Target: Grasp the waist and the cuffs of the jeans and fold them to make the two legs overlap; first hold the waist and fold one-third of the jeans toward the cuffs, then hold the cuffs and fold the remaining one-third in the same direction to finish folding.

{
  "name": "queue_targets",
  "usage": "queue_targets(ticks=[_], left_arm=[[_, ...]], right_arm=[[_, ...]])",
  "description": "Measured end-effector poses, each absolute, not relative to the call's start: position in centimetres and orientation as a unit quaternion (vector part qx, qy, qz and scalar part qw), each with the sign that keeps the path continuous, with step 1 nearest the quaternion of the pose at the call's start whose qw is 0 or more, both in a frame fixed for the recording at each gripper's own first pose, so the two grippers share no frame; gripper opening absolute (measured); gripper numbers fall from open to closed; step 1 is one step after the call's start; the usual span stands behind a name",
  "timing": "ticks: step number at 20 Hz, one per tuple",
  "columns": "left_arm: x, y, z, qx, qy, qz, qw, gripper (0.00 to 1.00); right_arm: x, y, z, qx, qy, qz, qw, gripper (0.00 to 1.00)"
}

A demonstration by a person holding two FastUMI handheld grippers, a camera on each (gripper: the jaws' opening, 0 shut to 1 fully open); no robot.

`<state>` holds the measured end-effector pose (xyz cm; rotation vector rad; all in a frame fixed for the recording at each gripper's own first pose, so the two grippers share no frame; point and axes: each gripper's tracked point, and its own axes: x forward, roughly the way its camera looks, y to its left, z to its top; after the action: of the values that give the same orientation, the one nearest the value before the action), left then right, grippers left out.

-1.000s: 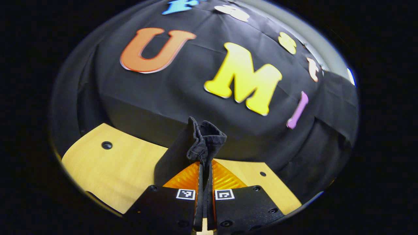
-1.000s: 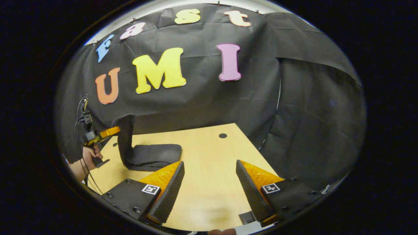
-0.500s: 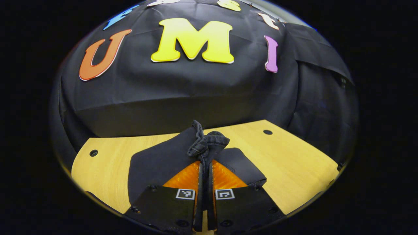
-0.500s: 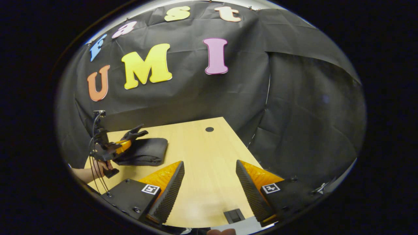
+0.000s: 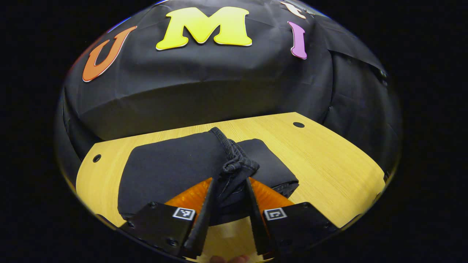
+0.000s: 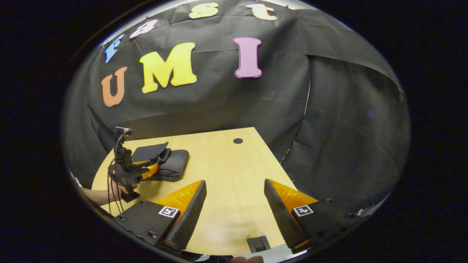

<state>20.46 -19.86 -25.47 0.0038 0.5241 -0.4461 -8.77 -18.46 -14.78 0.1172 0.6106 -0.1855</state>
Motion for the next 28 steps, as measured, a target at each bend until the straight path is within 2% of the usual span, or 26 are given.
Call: queue_targets(ticks=[1, 2, 3, 4, 7, 8, 9, 12, 14, 15, 16, 17, 20, 23, 24, 25, 27, 28], left_arm=[[20.1, -20.2, -25.1, -0.014, 0.260, -0.221, 0.940, 0.68], [19.4, -20.6, -24.6, -0.031, 0.262, -0.227, 0.937, 0.66], [18.9, -20.9, -24.0, -0.048, 0.266, -0.231, 0.935, 0.88], [18.1, -21.1, -23.3, -0.066, 0.269, -0.237, 0.931, 0.93], [16.5, -20.5, -19.4, -0.113, 0.254, -0.239, 0.930, 0.94], [16.1, -19.5, -18.0, -0.123, 0.243, -0.231, 0.934, 0.94], [16.1, -18.3, -16.4, -0.128, 0.231, -0.219, 0.939, 0.94], [16.2, -11.4, -9.9, -0.114, 0.163, -0.139, 0.970, 0.94], [16.1, -7.3, -4.9, -0.101, 0.113, -0.096, 0.984, 0.94], [15.5, -5.4, -2.7, -0.096, 0.094, -0.078, 0.988, 0.95], [14.3, -3.4, -0.8, -0.092, 0.075, -0.061, 0.991, 0.94], [13.7, -1.8, 0.8, -0.092, 0.061, -0.048, 0.993, 0.94], [12.4, 1.8, 4.8, -0.082, 0.022, -0.023, 0.996, 0.95], [10.7, 2.7, 5.8, -0.101, 0.021, -0.015, 0.995, 1.00], [10.1, 3.0, 5.3, -0.100, 0.028, -0.010, 0.995, 0.84], [9.5, 3.0, 5.0, -0.100, 0.031, -0.010, 0.994, 1.00], [8.2, 2.7, 4.7, -0.095, 0.028, -0.014, 0.995, 0.98], [8.0, 2.6, 4.4, -0.088, 0.027, -0.016, 0.996, 0.98]], right_arm=[[-8.6, -18.1, -14.8, 0.059, 0.299, -0.086, 0.948, 0.94], [-8.4, -17.8, -14.8, 0.060, 0.299, -0.081, 0.949, 0.94], [-8.1, -17.4, -14.7, 0.061, 0.297, -0.076, 0.950, 0.94], [-7.8, -16.9, -14.5, 0.063, 0.294, -0.070, 0.951, 0.94], [-6.2, -14.9, -13.5, 0.073, 0.277, -0.049, 0.957, 0.94], [-5.6, -14.2, -13.0, 0.075, 0.269, -0.042, 0.959, 0.97], [-4.9, -13.3, -12.5, 0.078, 0.261, -0.033, 0.962, 0.94], [-2.0, -10.6, -10.2, 0.071, 0.223, -0.015, 0.972, 0.98], [0.1, -7.6, -7.9, 0.057, 0.192, 0.003, 0.980, 0.94], [1.0, -5.9, -6.7, 0.052, 0.178, 0.015, 0.983, 1.00], [2.0, -3.8, -5.7, 0.047, 0.165, 0.029, 0.985, 1.00], [2.6, -2.1, -4.6, 0.043, 0.150, 0.038, 0.987, 0.94], [3.8, 1.3, -1.3, 0.027, 0.100, 0.038, 0.994, 0.94], [3.5, 4.3, 0.0, 0.020, 0.070, 0.032, 0.997, 0.93], [3.3, 5.4, 0.1, 0.020, 0.064, 0.034, 0.997, 0.93], [3.0, 6.2, -0.1, 0.016, 0.061, 0.034, 0.997, 0.94], [2.5, 7.6, -0.5, 0.000, 0.059, 0.035, 0.998, 0.94], [2.1, 8.2, -0.8, -0.002, 0.063, 0.038, 0.997, 0.99]])
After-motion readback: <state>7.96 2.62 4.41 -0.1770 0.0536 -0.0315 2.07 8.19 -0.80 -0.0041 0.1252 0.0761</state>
